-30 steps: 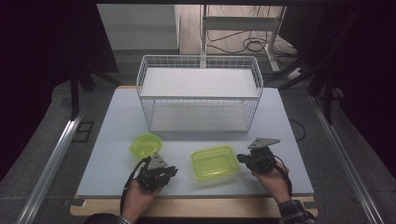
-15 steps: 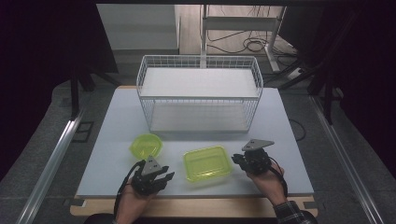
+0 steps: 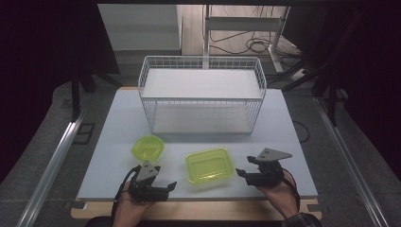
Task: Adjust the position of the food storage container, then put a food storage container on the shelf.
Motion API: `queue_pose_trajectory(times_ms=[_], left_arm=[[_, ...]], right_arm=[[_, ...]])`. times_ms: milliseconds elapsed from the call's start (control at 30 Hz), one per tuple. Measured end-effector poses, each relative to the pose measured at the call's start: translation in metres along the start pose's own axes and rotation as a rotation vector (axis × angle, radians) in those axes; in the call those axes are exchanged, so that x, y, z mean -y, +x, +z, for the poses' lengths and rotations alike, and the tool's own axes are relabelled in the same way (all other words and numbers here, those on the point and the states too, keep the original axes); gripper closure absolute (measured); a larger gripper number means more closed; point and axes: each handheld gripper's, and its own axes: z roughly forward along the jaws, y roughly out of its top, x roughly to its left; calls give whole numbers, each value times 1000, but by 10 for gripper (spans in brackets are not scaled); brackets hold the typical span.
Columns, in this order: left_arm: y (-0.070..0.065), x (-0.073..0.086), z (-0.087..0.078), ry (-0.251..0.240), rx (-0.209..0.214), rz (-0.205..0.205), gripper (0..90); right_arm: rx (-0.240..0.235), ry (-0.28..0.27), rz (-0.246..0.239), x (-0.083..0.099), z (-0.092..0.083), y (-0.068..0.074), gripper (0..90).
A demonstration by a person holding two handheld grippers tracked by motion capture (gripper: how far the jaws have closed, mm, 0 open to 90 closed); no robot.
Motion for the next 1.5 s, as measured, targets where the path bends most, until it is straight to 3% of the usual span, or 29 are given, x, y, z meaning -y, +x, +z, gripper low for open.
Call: queue_pose_trajectory(times_ms=[67, 200, 367, 600, 833, 1033, 1133, 1233, 1333, 1500], left_arm=[[-1, 2, 1, 5, 2, 6, 96], [-4, 3, 3, -5, 8, 26, 56], [-7, 4, 4, -16, -13, 80, 36], [-8, 5, 7, -28, -26, 108, 24], [-9, 6, 9, -17, -43, 129, 24], [-9, 6, 10, -13, -49, 136, 23], [-9, 6, 9, -14, -51, 136, 22], [-8, 6, 10, -10, -57, 140, 23], [-9, 6, 11, -4, -59, 146, 22], [-10, 6, 12, 6, -62, 154, 22]], right_arm=[[-1, -3, 8, 3, 0, 2, 196], [-12, -9, 20, 9, -2, 5, 110], [-33, -11, 45, 13, 0, 1, 76], [-53, -12, 61, 13, 5, -2, 52], [-82, 49, 101, 7, 11, -4, 75], [-72, 63, 89, 1, 17, -6, 92], [-70, 67, 107, -3, 21, -6, 73], [-104, 48, 150, -7, 24, -9, 68], [-123, 64, 193, -9, 26, -13, 126], [-177, 78, 260, -16, 29, -21, 306]])
